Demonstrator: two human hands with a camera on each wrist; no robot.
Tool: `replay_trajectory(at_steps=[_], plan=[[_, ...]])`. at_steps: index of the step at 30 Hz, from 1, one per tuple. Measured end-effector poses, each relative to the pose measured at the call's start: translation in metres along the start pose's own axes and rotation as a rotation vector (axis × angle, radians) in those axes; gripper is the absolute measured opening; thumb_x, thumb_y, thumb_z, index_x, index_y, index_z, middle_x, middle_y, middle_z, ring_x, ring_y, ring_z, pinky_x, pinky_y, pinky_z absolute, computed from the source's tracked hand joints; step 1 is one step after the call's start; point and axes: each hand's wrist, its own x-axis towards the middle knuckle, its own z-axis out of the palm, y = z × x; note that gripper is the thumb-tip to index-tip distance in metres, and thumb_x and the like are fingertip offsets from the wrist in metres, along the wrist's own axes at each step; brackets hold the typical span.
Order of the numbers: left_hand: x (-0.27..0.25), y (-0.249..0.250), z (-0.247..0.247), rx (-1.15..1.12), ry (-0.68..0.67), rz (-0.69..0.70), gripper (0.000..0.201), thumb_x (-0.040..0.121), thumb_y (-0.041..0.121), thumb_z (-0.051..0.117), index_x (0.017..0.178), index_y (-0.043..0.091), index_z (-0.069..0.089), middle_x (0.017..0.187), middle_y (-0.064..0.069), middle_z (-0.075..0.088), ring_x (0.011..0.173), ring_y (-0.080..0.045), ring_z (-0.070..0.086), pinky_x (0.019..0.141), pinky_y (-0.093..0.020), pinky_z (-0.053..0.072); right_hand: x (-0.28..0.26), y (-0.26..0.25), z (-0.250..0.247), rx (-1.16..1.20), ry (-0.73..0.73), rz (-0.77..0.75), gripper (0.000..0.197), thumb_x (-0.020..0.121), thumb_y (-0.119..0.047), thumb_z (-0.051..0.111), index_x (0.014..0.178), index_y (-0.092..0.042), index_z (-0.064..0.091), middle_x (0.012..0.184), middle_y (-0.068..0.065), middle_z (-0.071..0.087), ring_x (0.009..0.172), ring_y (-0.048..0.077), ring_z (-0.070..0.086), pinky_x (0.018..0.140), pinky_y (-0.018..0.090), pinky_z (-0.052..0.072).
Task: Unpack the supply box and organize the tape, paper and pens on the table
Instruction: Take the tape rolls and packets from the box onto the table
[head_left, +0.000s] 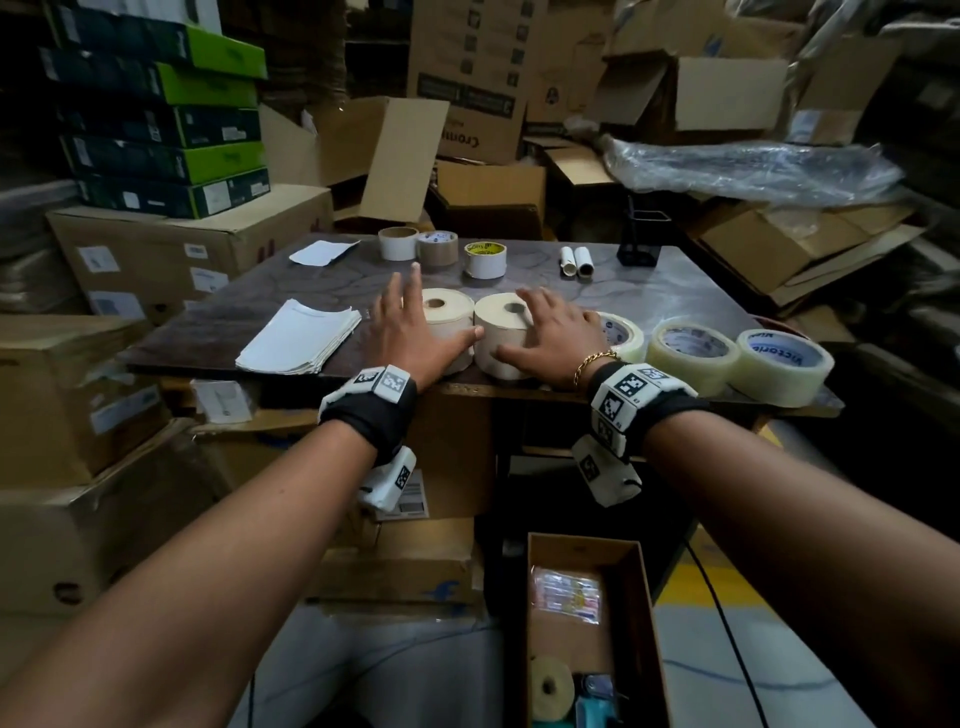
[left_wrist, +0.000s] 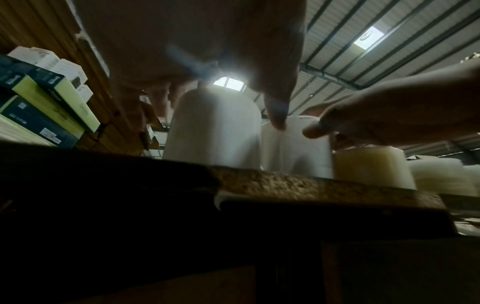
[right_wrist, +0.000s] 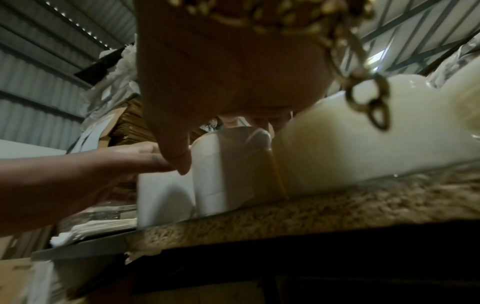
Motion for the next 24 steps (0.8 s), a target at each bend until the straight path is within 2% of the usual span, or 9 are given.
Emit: replay_trajectory(at_steps=[3,5,8,10,13,17,21,22,24], plan=[[-0.027,0.009,0.006,0.051,0.214,0.136,0.094,0.072,0.071,0.058,0.148,0.029,0.021,0.155,-0.006,0.025,0.139,-0.032,0.026,0.108,-0.052,0.030,-0.021,0.002,-0.001,0.035,0.121,-0.048,0.079,0.079,-0.062,0.055,0.146,-0.033,0.028,0.156,0.002,0.029,0.141,0.025,0.029,0.113,0.049,0.024],[-0.051,0.016,0.014,0.004,0.286,0.246,0.081,0.075,0.063,0.059,0.144,0.029,0.031,0.146,-0.005,0.035,0.129,-0.030,0.035,0.100,-0.048,0.035,-0.040,0.003,-0.003,0.089,0.253,-0.109,0.066,0.080,-0.055,0.056,0.139,-0.032,0.040,0.147,-0.001,0.039,0.134,0.022,0.034,0.109,0.047,0.030],[-0.090,0.022,0.038,-0.058,0.289,0.394,0.070,0.079,0.055,0.058,0.140,0.028,0.039,0.133,-0.004,0.044,0.117,-0.027,0.043,0.094,-0.043,0.037,-0.073,0.011,0.000,0.264,0.464,-0.224,0.042,0.081,-0.041,0.059,0.118,-0.023,0.058,0.115,-0.001,0.056,0.106,0.018,0.051,0.091,0.039,0.044],[-0.116,0.021,0.063,-0.071,0.224,0.442,0.063,0.081,0.050,0.057,0.138,0.026,0.043,0.129,-0.003,0.048,0.112,-0.026,0.045,0.091,-0.040,0.038,-0.101,0.022,0.013,0.422,0.498,-0.245,0.026,0.083,-0.029,0.063,0.106,-0.017,0.062,0.094,-0.002,0.060,0.084,0.013,0.055,0.075,0.029,0.047],[-0.149,0.009,0.110,-0.110,0.027,0.445,0.052,0.083,0.045,0.055,0.131,0.024,0.049,0.123,-0.003,0.052,0.107,-0.025,0.048,0.088,-0.040,0.043,-0.142,0.052,0.052,0.624,0.361,-0.104,0.009,0.085,-0.024,0.065,0.092,-0.019,0.065,0.075,-0.006,0.064,0.066,0.007,0.057,0.064,0.023,0.046],[-0.192,-0.020,0.189,-0.103,-0.311,0.423,0.052,0.082,0.048,0.047,0.128,0.024,0.051,0.125,-0.003,0.050,0.114,-0.025,0.048,0.092,-0.042,0.044,-0.189,0.113,0.143,0.871,0.105,0.247,0.007,0.082,-0.023,0.059,0.082,-0.023,0.066,0.081,-0.003,0.068,0.072,0.004,0.061,0.070,0.021,0.049],[-0.229,-0.050,0.263,0.000,-0.571,0.358,0.060,0.076,0.050,0.044,0.129,0.023,0.051,0.134,-0.003,0.047,0.121,-0.028,0.045,0.097,-0.044,0.043,-0.231,0.162,0.233,0.970,-0.061,0.594,0.011,0.089,0.004,0.054,0.092,0.003,0.065,0.081,0.010,0.062,0.055,-0.010,0.055,0.055,0.008,0.044],[-0.235,-0.057,0.280,0.014,-0.605,0.345,0.061,0.075,0.051,0.046,0.130,0.025,0.050,0.136,-0.002,0.046,0.123,-0.028,0.045,0.096,-0.045,0.043,-0.238,0.171,0.256,0.971,-0.113,0.671,0.010,0.089,0.003,0.056,0.093,0.002,0.064,0.080,0.008,0.063,0.054,-0.009,0.056,0.055,0.010,0.045],[-0.244,-0.068,0.312,0.046,-0.660,0.322,0.062,0.075,0.052,0.046,0.132,0.029,0.048,0.140,0.001,0.044,0.126,-0.027,0.043,0.099,-0.045,0.042,-0.246,0.186,0.303,1.029,-0.226,0.823,0.008,0.086,-0.002,0.060,0.092,-0.007,0.063,0.080,0.009,0.065,0.060,0.009,0.063,0.060,0.023,0.050]])
